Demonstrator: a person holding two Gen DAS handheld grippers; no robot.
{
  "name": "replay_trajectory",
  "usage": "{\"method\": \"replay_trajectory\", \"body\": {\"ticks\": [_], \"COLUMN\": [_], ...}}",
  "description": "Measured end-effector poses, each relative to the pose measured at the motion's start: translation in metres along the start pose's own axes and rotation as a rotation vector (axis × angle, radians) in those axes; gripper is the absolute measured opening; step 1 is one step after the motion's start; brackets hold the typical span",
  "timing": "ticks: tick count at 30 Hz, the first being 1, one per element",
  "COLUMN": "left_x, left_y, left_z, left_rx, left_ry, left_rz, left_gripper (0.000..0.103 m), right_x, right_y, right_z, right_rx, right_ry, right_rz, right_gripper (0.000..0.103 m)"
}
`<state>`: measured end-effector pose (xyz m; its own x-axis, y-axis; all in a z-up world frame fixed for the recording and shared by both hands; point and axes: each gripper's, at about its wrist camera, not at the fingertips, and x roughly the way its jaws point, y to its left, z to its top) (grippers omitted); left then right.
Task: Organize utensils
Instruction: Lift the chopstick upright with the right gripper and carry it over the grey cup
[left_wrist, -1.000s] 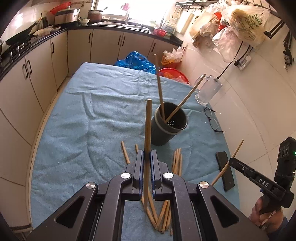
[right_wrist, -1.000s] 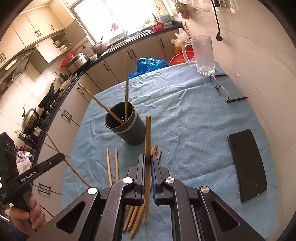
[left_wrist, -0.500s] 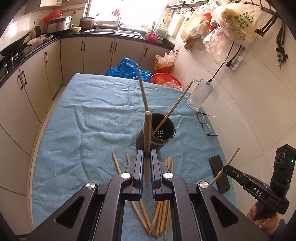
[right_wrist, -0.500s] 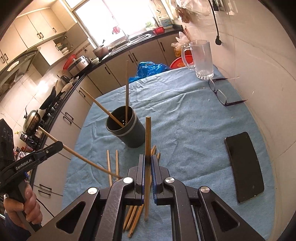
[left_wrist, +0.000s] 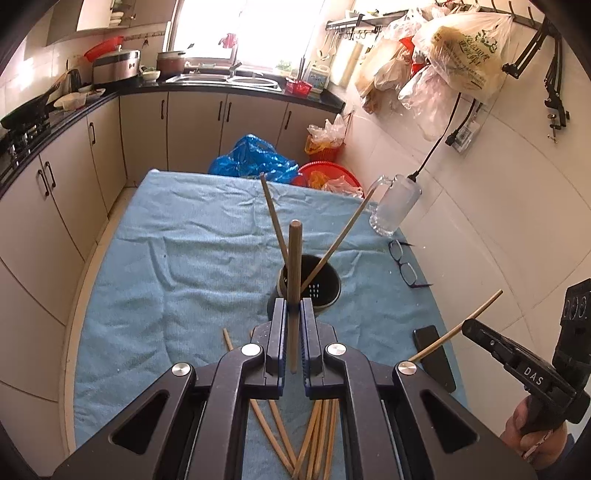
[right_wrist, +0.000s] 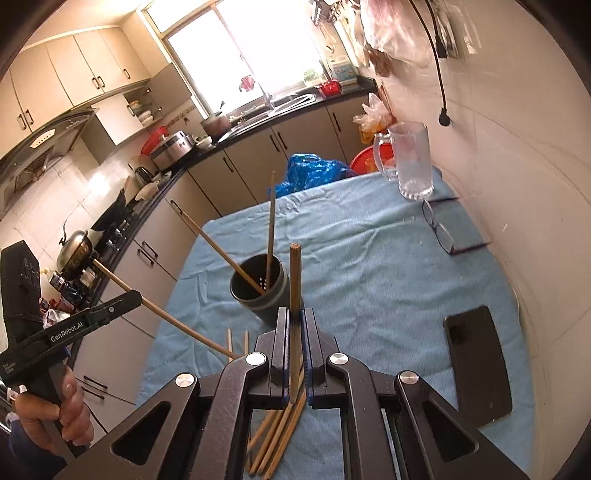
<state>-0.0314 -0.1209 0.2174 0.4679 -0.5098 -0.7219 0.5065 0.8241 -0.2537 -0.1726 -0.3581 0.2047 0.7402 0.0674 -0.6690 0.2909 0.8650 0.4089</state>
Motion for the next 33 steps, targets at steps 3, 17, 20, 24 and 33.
{"method": "replay_trajectory", "body": {"ticks": [3,17,20,24,33], "left_x": [-0.004,-0.042,-0.055,-0.071,-0.098], "left_y": [-0.002,-0.004,0.0,0.006,0.025], "left_z": [0.005,0.014,0.013,0.009,-0.004], "left_rx": [-0.003,-0.048,-0.065,-0.089,-0.15], "left_ry": [-0.014,-0.1,-0.12,-0.142,-0.168], "left_rz": [0.002,0.033,0.054,0.088,0.162], "left_gripper": [0.006,0.006,0.006,0.006,0.006], "right_x": [-0.002,0.003,0.007,0.014,0.032], "right_y": [0.0,0.003,0.006,0.011,0.03], "right_z": [0.006,0.032,0.037,0.045,0.052], "right_rx": [-0.006,-0.038,-0.052,-0.068,-0.098], "right_ry": [-0.009,0.004,0.02,0.034,0.064], "right_rz": [0.011,0.062,0.076,0.106,0.177], "right_gripper": [0.006,0.006,0.006,0.006,0.006]}}
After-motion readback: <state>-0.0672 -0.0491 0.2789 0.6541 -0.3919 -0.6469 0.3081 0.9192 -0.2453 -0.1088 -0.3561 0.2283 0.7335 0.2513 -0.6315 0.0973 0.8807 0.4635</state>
